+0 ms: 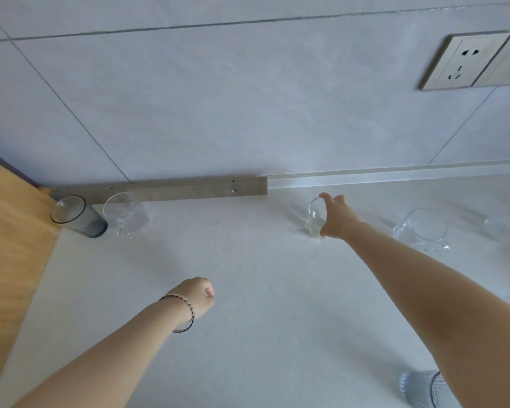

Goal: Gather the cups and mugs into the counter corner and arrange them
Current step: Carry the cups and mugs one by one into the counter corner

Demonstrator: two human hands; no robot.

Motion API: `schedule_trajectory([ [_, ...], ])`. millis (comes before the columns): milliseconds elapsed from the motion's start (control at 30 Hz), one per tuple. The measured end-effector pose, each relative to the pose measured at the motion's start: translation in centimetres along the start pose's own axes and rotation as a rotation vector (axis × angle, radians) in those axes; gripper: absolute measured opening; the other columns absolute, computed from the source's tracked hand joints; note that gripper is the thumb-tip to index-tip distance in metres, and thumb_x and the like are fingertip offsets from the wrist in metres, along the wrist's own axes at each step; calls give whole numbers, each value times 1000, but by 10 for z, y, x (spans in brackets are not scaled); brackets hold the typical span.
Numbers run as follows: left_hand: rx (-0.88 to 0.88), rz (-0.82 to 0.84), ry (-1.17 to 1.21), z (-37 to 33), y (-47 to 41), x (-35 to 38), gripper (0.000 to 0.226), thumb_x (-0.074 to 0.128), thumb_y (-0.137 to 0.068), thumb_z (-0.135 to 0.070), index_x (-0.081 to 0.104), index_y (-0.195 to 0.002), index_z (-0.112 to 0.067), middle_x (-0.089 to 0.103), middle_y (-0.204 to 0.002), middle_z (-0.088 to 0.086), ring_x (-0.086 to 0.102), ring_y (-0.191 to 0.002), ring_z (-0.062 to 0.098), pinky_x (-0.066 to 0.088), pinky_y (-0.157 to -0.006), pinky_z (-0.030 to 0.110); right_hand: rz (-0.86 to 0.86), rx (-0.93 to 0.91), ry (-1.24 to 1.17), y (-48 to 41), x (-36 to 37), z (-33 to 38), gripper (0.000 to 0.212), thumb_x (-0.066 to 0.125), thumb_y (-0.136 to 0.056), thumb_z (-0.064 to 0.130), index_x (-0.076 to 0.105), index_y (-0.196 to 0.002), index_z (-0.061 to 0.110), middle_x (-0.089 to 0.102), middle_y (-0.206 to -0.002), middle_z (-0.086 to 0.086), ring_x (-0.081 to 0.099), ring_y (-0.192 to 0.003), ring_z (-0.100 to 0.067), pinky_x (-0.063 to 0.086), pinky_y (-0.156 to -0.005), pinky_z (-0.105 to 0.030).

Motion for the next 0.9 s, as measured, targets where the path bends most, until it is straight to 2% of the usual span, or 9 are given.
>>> schedule_trajectory([
  [133, -43, 12, 20, 13, -2, 6, 15, 39, -91, -15, 51, -87, -24, 60, -109, 0, 51, -91, 17, 43, -85, 25, 9, -113, 61, 11, 2, 2, 87, 75, -68, 5, 28, -140, 18, 34, -139, -7, 53, -115, -35, 49, -82, -36],
  [267, -49, 6, 52, 25, -5, -2, 15, 40, -91, -15, 53, -89, -23, 61, -119, 2, 57, -104, 20, 44, -91, 26, -9, -227, 312, 36, 4, 34, 89, 79, -65, 27, 30, -138, 19, 43, -136, 2, 55, -116, -27, 47, -84, -33],
  [300, -49, 3, 64, 30, -6, -6, 16, 40, -91, -14, 54, -91, -22, 61, -120, 2, 56, -102, 20, 44, -90, 26, -24, -263, 343, 43, 6, 49, 89, 79, -65, 32, 30, -138, 19, 44, -135, 3, 55, -115, -26, 47, -84, -33],
  [400, -63, -17, 70, 53, -8, -19, 23, 40, -91, -14, 60, -101, -19, 61, -120, 2, 55, -99, 19, 44, -93, 27, -43, -332, 296, 60, 18, 101, 91, 78, -63, 42, 31, -138, 19, 45, -133, 1, 55, -114, -25, 48, -88, -34],
  [500, -104, -28, 30, 86, -11, -35, 26, 40, -91, -14, 60, -107, -19, 61, -120, 1, 58, -111, 22, 46, -96, 31, -17, -322, 130, 61, 33, 159, 92, 78, -64, 40, 31, -140, 21, 44, -132, -2, 54, -117, -27, 47, -91, -34],
  [667, -118, -52, 34, 136, -16, -64, 21, 39, -91, -13, 58, -100, -21, 61, -120, 1, 58, -107, 22, 46, -95, 32, -20, -262, 18, 35, 64, 252, 87, 78, -66, 35, 33, -139, 21, 42, -132, -6, 49, -120, -28, 46, -89, -33],
  [767, -124, -55, 33, 166, -19, -73, 20, 39, -91, -13, 57, -99, -20, 61, -120, 2, 59, -109, 23, 47, -97, 33, -49, -143, -68, 14, 77, 289, 77, 77, -67, 33, 38, -132, 18, 42, -128, -8, 49, -119, -27, 45, -76, -30],
  [833, -122, -52, 35, 182, -22, -77, 17, 39, -91, -13, 54, -94, -22, 61, -120, 1, 58, -111, 23, 48, -97, 34, -64, -94, -90, 4, 83, 306, 75, 78, -69, 32, 39, -131, 16, 42, -128, -10, 48, -119, -28, 46, -78, -32],
  [900, -116, -56, 34, 192, -25, -80, 22, 39, -92, -14, 57, -103, -20, 60, -121, 1, 58, -112, 23, 47, -96, 33, -91, -78, -75, -3, 88, 317, 74, 78, -70, 32, 39, -131, 14, 42, -129, -12, 46, -121, -29, 48, -83, -33],
])
Point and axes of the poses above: each hand's wrist, its own y-axis away from the middle knuckle, its own x-axis out of the palm, z = x × y, the point moved 6 cm from there along -y, towards the middle knuckle
